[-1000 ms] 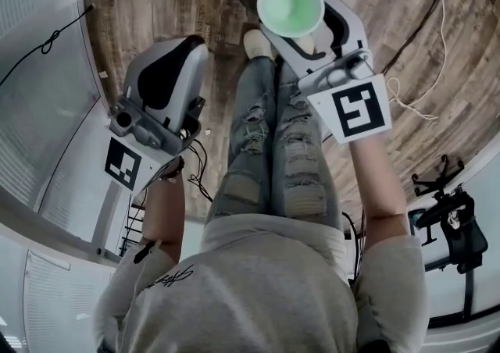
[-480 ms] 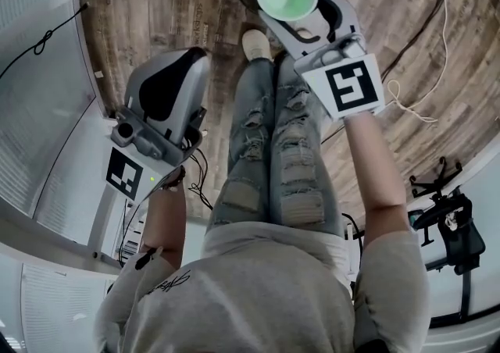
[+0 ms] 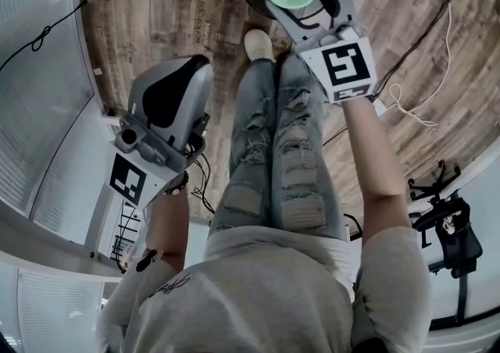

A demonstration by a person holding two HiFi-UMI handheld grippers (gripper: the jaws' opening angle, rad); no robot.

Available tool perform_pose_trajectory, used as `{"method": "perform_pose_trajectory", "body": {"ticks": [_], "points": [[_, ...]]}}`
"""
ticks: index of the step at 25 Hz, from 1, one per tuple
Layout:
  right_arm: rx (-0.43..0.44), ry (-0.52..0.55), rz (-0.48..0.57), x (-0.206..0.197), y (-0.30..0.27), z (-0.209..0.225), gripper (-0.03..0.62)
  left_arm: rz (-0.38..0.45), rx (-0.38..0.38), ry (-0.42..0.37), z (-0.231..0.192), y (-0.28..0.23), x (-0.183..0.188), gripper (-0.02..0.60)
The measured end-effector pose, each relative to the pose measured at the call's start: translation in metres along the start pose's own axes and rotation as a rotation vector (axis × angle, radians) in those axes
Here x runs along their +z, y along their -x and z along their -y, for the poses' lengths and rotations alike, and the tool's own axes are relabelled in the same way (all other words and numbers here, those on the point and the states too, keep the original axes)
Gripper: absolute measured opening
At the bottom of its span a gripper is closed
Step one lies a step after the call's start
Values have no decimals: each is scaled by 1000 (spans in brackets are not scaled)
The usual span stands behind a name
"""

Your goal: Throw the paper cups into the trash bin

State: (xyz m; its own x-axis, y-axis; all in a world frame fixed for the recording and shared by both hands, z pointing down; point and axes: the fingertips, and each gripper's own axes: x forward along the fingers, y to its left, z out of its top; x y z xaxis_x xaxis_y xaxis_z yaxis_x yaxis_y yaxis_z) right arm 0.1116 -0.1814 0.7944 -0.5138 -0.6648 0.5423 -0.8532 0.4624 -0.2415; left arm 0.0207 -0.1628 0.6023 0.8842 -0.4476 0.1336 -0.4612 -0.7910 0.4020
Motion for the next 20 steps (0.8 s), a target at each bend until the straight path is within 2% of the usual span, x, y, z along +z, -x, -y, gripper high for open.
{"method": "perform_pose_trajectory", "body": {"ticks": [11,20], "points": [[-34,-42,-44,-42,-32,10,299,-12,14,22,-4,8,-16,5],[-80,-82,-132,-84,-46,22,299,-15,10,32,-5,12,-22,5]]}}
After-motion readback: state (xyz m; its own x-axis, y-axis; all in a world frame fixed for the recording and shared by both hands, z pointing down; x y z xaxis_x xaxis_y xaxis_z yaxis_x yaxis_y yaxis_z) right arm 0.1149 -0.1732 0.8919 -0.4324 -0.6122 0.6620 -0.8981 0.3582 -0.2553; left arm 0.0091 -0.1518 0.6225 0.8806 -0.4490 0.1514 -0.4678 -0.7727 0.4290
